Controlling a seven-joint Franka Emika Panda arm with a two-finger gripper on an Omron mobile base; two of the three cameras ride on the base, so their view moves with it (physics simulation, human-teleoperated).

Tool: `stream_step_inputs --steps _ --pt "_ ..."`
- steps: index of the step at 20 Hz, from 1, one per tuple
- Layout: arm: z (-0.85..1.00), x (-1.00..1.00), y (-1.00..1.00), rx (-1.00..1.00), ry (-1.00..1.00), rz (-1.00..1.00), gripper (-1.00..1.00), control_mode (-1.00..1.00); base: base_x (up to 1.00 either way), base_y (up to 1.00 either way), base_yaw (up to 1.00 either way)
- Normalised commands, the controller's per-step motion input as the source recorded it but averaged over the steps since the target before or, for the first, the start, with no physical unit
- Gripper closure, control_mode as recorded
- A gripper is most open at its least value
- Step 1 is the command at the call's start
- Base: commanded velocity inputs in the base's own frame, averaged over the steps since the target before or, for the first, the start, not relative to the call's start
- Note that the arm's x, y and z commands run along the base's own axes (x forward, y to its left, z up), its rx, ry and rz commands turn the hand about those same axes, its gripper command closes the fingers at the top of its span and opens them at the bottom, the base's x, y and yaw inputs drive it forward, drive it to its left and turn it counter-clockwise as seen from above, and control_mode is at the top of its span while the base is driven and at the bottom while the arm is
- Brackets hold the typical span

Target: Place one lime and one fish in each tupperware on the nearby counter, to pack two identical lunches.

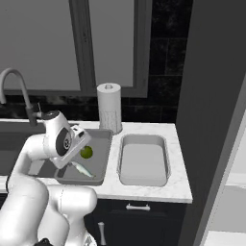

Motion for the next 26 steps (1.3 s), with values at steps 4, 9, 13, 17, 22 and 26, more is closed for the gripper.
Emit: stream_step_inputs --steps 4,9,13,17,22,26 --pt "0.79 -1.00 0.11 0.03 -0.17 -0.04 -1.00 -1.00 0.00 0.00 0.00" --pt "0.63 -0.78 -0.16 0.24 -0.19 -0.32 -1.00 -1.00 0.00 0.00 0.00" --pt "0.60 -0.11 -0.27 0.50 -0.17 -0.52 -1.00 -1.00 0.00 0.00 0.00" --pt "0.10 -0.62 -0.15 0.45 -0.11 -0.44 -1.00 -1.00 0.00 0.00 0.00" --pt "0.00 -0.85 0.36 0.15 -0.23 -0.38 -1.00 -1.00 0.00 0.00 0.00" --pt "0.00 -0.52 0.17 0.00 -0.09 -0.35 -1.00 -1.00 0.00 0.00 0.00"
